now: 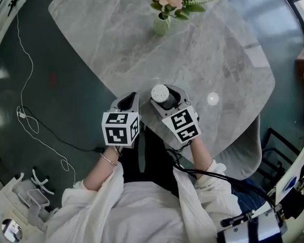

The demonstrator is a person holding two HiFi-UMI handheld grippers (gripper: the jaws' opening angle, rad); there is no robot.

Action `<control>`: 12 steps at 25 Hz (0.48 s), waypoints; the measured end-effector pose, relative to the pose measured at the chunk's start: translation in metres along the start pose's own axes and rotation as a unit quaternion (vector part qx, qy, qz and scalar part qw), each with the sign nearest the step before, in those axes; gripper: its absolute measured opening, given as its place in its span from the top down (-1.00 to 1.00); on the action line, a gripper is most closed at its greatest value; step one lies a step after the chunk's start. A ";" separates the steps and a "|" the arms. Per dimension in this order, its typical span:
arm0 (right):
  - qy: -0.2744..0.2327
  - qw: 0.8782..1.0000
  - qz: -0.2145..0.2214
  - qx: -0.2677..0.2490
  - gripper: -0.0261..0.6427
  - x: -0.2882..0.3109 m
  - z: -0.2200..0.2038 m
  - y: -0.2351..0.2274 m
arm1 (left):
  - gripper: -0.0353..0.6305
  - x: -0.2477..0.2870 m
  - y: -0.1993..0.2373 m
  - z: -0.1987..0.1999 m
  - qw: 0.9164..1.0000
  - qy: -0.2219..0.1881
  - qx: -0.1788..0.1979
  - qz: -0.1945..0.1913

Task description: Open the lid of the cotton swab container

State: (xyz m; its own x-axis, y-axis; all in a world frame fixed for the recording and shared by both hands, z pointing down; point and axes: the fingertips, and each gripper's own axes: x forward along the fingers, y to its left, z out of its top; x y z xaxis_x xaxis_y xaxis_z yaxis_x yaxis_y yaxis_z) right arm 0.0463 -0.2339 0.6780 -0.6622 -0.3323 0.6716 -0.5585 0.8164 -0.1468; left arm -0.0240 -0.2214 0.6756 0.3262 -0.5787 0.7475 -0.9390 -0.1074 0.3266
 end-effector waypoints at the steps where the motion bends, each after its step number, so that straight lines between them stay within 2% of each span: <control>1: -0.002 1.000 -0.003 0.001 0.03 -0.001 0.001 -0.001 | 0.87 -0.001 0.000 0.000 1.000 0.000 0.000 -0.001; 12: -0.006 1.000 -0.016 0.015 0.03 -0.020 0.004 0.001 | 0.87 -0.013 -0.010 0.001 1.000 -0.006 0.019 -0.016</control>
State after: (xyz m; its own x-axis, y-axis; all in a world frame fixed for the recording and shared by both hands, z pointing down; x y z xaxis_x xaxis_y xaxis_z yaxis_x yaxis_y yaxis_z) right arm 0.0565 -0.2286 0.6614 -0.6498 -0.3630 0.6678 -0.5934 0.7913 -0.1473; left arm -0.0190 -0.2138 0.6622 0.3554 -0.5835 0.7302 -0.9315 -0.1564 0.3284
